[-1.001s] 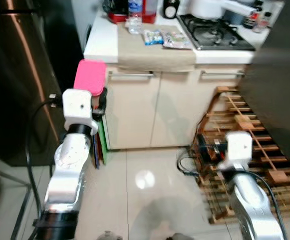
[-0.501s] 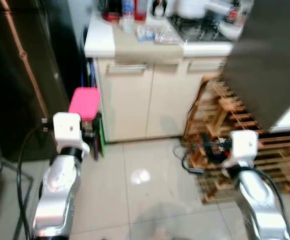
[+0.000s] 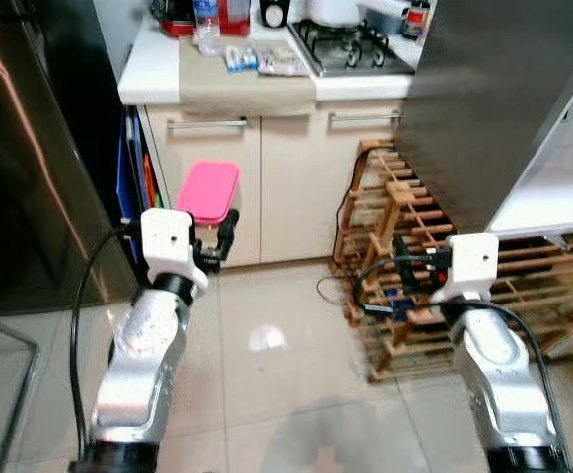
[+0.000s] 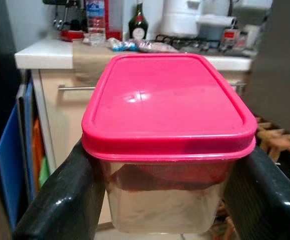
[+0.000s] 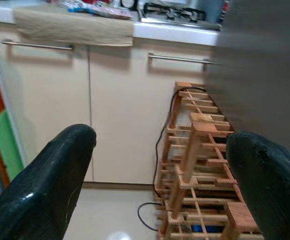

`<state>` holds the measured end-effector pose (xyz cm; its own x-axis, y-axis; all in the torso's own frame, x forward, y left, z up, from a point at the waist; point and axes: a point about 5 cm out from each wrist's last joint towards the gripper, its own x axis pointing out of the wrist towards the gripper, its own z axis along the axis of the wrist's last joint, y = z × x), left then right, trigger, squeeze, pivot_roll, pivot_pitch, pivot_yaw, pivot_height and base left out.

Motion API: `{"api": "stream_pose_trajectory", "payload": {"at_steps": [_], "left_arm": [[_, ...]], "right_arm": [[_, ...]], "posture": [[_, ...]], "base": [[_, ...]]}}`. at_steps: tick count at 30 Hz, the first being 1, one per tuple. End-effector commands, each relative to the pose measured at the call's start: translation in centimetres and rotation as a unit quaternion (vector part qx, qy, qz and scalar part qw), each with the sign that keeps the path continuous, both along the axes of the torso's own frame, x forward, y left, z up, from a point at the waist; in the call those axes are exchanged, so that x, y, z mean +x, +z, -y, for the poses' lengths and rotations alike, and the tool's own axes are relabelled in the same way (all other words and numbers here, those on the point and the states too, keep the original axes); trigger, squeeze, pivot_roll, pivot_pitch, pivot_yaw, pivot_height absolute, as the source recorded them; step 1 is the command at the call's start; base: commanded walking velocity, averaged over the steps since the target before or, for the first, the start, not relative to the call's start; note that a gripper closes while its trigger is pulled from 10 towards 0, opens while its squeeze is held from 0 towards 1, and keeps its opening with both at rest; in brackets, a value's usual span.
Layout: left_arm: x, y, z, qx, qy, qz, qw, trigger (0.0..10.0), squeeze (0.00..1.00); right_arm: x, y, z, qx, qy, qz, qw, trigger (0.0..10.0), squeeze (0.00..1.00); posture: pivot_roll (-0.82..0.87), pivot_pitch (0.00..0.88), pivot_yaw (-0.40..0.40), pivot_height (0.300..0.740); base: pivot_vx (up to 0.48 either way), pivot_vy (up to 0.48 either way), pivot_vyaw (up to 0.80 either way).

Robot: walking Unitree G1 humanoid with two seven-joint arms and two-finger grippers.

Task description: Restocking fridge

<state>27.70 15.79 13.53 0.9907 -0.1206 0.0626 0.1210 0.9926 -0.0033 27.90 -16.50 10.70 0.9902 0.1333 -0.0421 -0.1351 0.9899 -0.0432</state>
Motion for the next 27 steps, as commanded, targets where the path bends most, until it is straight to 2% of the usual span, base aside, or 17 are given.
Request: {"api": "stream_pose_trajectory", "payload": {"at_steps": [1, 17, 27], "left_arm": [[0.1, 0.4, 0.7, -0.006, -0.01, 0.009, 1.0, 10.0, 0.0], [0.4, 0.6, 0.9, -0.011, -0.009, 0.01, 1.0, 10.0, 0.0], [2.3, 1.0, 0.7, -0.005, 0.011, 0.016, 1.0, 10.0, 0.0]], "right_arm": [[0.0, 0.0, 0.8, -0.007, -0.011, 0.003, 1.0, 10.0, 0.0], [0.0, 0.0, 0.9, -0.008, -0.014, 0.003, 1.0, 10.0, 0.0], [-0.2, 0.0, 0.9, -0.007, -0.015, 0.002, 1.0, 10.0, 0.0]], "posture": [[-0.12, 0.0, -0.002, 0.74], [-0.13, 0.001, 0.003, 0.74], [-0.14, 0.002, 0.005, 0.74]], "base": [[0.0, -0.472, 0.0], [0.0, -0.472, 0.0], [0.0, -0.465, 0.0]]}}
